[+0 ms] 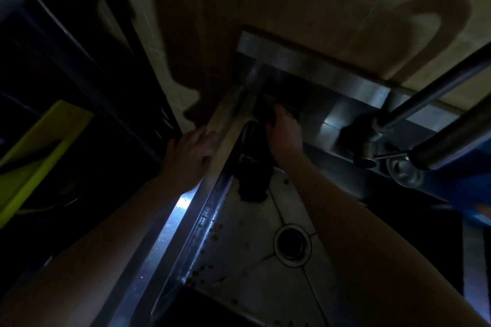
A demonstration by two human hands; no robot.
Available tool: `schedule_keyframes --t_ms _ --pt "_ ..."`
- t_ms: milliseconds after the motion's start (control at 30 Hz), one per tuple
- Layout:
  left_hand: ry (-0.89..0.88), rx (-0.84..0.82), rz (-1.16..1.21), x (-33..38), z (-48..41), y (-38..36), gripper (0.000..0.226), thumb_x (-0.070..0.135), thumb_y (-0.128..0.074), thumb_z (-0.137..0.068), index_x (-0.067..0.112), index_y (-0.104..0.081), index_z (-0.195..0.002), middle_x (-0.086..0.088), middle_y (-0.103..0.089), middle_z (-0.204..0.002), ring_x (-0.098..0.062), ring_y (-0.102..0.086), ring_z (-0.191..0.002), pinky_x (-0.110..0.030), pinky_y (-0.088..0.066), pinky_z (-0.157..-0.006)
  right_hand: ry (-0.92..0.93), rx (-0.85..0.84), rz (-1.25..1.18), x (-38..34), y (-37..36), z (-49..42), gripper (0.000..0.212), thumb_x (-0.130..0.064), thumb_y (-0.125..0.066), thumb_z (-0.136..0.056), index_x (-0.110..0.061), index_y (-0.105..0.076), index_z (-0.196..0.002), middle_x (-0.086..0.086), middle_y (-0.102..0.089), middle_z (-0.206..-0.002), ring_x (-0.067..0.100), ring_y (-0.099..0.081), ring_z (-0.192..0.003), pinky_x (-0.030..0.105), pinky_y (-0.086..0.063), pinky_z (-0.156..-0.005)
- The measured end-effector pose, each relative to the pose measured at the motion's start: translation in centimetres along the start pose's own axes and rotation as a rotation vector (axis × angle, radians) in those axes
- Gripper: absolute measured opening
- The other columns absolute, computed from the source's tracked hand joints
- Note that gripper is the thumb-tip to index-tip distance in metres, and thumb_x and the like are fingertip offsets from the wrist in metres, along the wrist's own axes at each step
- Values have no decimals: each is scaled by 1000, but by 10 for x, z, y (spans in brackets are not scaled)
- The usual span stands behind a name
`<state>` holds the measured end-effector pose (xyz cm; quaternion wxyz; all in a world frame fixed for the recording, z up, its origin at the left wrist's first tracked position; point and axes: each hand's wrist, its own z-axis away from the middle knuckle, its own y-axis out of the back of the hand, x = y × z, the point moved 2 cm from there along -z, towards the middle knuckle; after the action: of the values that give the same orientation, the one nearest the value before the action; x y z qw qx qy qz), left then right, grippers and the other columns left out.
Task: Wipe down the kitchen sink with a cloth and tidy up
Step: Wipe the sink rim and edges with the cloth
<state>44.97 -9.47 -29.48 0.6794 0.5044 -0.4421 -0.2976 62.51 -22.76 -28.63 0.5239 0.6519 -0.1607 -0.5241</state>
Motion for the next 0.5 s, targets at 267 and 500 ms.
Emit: schedule_keyframes --t_ms 267,500 --pt "28 -5 60 3 -1 1 61 16 -56 -85 24 -37 -141 -3 -30 -152 -24 -36 -135 -43 -27 -105 82 -89 96 -15 -5 -8 47 -25 -51 -94 -19 -38 -139 18 -43 -138 41 -56 -111 44 -49 -87" --pt "23 -23 106 4 1 5 60 13 -55 -84 25 -37 -141 -7 -31 -152 -31 -40 -131 -46 -32 -106 -72 62 72 54 29 19 47 -5 -51 -89 -10 -43 -135 22 -53 -128 40 -55 -113 43 -48 -90"
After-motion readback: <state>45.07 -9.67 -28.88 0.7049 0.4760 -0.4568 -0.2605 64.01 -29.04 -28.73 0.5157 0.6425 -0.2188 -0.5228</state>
